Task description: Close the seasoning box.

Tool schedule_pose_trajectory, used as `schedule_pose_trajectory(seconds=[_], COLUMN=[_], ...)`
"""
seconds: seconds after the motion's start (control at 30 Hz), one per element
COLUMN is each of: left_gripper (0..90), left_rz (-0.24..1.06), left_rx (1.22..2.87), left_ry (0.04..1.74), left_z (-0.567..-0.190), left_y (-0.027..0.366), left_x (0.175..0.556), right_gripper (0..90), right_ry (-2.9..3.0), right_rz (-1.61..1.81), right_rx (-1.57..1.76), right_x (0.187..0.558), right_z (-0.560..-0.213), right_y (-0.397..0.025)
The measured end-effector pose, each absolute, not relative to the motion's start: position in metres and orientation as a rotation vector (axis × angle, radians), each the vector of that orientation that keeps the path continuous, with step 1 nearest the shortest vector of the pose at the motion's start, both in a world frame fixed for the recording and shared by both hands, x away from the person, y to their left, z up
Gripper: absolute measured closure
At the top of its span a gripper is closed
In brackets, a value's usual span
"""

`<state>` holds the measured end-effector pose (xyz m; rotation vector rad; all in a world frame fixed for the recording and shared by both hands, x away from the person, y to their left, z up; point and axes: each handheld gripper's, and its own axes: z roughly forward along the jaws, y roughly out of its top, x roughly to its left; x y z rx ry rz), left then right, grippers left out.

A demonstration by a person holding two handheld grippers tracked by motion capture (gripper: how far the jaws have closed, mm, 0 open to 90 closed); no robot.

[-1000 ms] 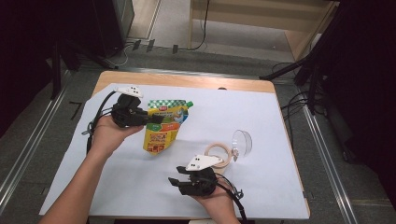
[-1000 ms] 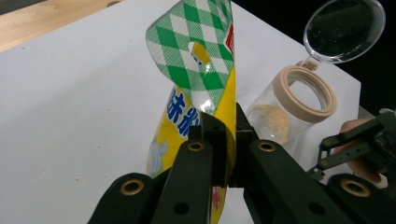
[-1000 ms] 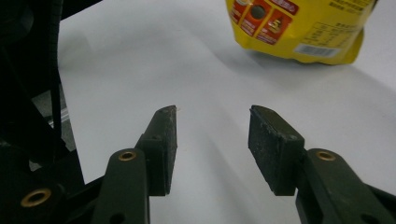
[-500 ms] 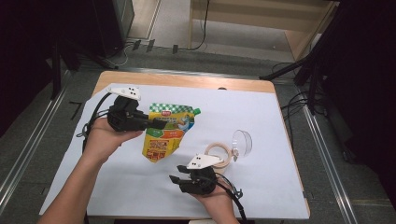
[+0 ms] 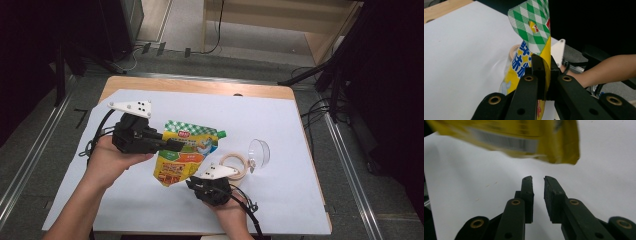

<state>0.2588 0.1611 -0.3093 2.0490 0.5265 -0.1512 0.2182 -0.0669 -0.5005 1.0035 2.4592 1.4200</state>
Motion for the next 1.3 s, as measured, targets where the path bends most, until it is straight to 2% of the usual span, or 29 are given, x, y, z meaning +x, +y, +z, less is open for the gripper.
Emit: schedule_pose_trajectory(seconds=[0.23,0.4,0.47,0.7,0.97,1.3], left_gripper=[90.0,90.0,90.0,88.5,86.5,85.1], left_rz=[-0.222,-0.171,-0.202,-0.182,-0.133,-0.161], left_rx=[2.019,2.04,2.021,1.968,2.032,2.051], left_ry=[0.51,0.564,0.569,0.584,0.592,0.565], left_z=[-0.305,-0.31,-0.313,-0.321,-0.33,-0.345], left_y=[0.162,0.159,0.158,0.154,0.139,0.123], left_x=[0.251,0.253,0.256,0.26,0.264,0.27], right_gripper=[74.9,73.6,72.3,70.4,70.9,70.1], right_ry=[2.376,2.378,2.388,2.407,2.455,2.5], right_rz=[1.496,1.548,1.487,1.471,1.47,1.485], right_rx=[1.029,0.934,0.865,0.803,0.745,0.736], right_x=[0.218,0.213,0.209,0.203,0.196,0.187], right_z=[-0.499,-0.495,-0.493,-0.491,-0.487,-0.486], right_y=[-0.07,-0.066,-0.061,-0.057,-0.054,-0.05])
